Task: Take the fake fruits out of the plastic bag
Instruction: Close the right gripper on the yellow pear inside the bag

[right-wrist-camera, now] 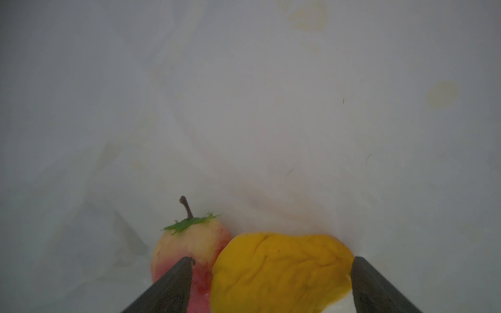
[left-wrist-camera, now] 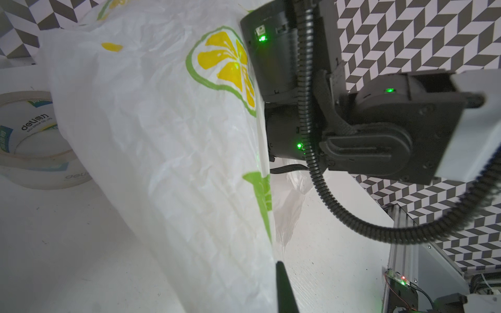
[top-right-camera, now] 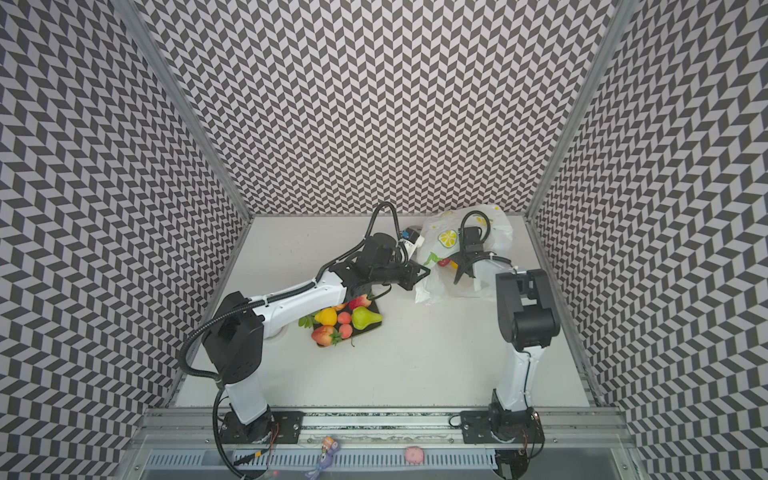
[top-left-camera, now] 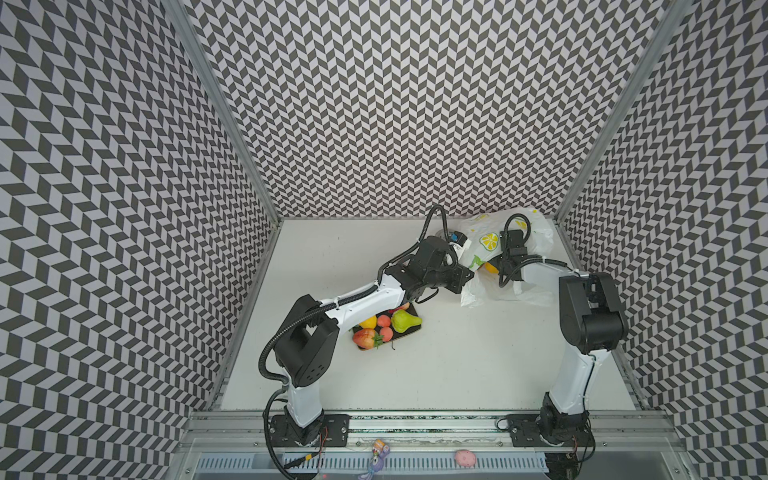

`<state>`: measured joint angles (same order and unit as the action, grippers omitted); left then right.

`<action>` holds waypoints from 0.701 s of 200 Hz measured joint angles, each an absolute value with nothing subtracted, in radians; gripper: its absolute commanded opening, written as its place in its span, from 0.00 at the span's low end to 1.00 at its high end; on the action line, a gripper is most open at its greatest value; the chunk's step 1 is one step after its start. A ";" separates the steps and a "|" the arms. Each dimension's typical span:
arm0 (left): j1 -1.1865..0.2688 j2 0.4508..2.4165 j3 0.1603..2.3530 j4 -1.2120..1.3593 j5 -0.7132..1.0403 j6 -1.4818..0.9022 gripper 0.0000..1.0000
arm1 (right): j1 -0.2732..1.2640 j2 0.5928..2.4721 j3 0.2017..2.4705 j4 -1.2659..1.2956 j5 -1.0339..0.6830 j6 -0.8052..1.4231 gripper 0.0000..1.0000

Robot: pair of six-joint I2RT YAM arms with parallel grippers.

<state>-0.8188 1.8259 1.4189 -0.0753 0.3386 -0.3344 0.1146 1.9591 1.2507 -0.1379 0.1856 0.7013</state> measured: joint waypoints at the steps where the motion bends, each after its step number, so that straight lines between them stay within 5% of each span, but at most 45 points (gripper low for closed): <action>1: -0.819 1.826 1.419 -0.075 0.339 -0.334 0.00 | 0.115 1.962 1.253 -0.139 0.187 0.700 0.91; 140: -0.818 1.838 1.417 -0.076 0.338 -0.334 0.00 | 0.108 1.951 1.235 -0.295 0.239 0.399 0.93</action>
<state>-0.8177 1.8378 1.4174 -0.0765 0.3382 -0.3344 0.1078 1.9507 1.2346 -0.2951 0.2386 0.3992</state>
